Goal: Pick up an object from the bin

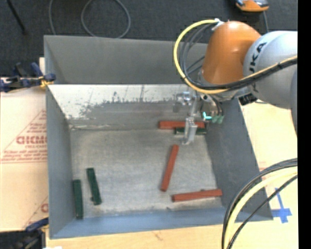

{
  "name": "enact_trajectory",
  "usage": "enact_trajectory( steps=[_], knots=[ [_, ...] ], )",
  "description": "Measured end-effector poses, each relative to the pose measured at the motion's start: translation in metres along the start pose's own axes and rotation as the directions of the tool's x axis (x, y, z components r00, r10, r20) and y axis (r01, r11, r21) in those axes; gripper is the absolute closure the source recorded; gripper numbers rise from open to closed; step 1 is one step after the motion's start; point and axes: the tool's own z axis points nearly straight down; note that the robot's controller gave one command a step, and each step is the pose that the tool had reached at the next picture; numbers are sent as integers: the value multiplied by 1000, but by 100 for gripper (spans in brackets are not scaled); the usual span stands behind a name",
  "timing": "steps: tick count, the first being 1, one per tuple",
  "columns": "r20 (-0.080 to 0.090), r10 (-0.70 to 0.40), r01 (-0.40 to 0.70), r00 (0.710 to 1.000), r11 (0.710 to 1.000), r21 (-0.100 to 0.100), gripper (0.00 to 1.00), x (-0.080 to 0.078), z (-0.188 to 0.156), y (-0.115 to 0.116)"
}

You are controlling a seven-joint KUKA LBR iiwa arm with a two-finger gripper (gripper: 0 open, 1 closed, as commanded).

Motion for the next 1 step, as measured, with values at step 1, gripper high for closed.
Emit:
enact_trajectory(
  steps=[1],
  knots=[
    [-3,-49,49,999,999,0,0,-1,96,0]
  ],
)
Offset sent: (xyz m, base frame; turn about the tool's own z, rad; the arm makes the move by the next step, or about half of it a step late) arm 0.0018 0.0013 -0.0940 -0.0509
